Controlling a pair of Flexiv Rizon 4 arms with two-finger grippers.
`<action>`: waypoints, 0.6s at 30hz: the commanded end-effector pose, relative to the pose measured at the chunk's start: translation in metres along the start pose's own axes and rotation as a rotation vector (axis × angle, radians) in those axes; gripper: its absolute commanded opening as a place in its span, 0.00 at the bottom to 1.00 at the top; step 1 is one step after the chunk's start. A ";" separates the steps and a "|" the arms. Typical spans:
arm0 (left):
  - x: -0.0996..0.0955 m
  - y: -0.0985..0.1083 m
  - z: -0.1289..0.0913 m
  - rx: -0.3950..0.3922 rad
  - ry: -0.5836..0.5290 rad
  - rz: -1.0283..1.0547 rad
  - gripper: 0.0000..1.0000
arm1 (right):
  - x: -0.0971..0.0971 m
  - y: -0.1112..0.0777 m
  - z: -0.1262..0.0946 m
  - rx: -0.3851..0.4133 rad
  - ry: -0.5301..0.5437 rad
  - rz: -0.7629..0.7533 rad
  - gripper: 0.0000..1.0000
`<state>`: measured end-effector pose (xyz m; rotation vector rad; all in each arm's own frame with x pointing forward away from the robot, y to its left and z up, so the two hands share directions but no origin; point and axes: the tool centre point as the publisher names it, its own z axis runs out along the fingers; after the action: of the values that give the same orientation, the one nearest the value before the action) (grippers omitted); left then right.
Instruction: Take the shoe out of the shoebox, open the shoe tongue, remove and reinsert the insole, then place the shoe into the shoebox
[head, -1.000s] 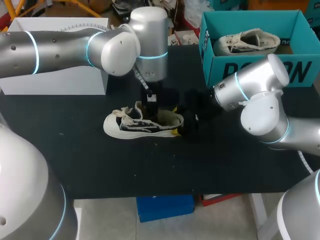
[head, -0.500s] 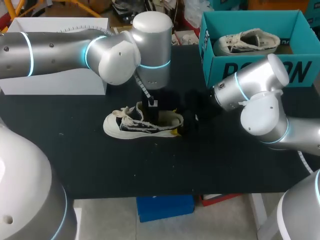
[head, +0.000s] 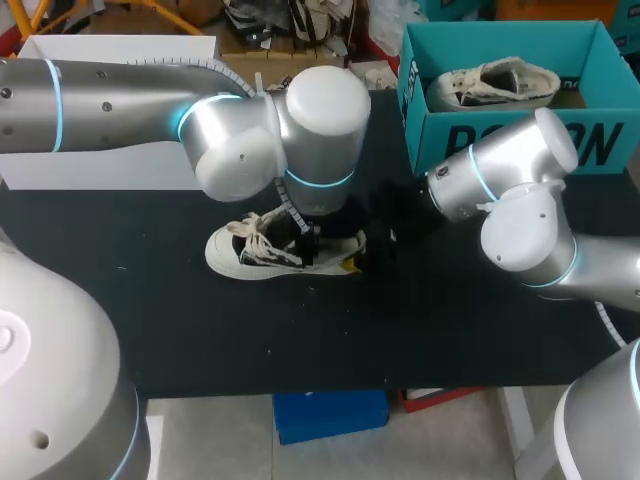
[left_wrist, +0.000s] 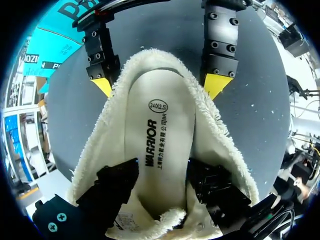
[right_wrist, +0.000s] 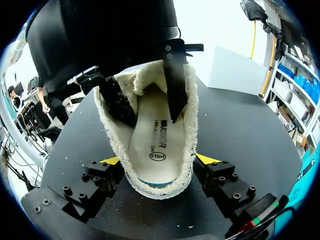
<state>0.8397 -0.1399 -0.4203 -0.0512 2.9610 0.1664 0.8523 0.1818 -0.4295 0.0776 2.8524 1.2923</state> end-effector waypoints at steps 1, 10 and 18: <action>0.013 0.005 0.048 -0.010 -0.097 0.010 0.65 | -0.001 0.001 -0.001 0.004 -0.001 0.003 0.00; 0.009 0.006 0.055 0.011 -0.176 0.018 0.42 | -0.001 0.001 -0.001 0.004 -0.001 0.003 0.00; -0.001 0.004 0.062 -0.004 -0.247 0.004 0.41 | -0.001 0.001 -0.001 0.004 -0.001 0.003 0.00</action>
<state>0.8391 -0.1359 -0.4218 -0.0160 2.7754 0.1610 0.8526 0.1818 -0.4291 0.0792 2.8515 1.2916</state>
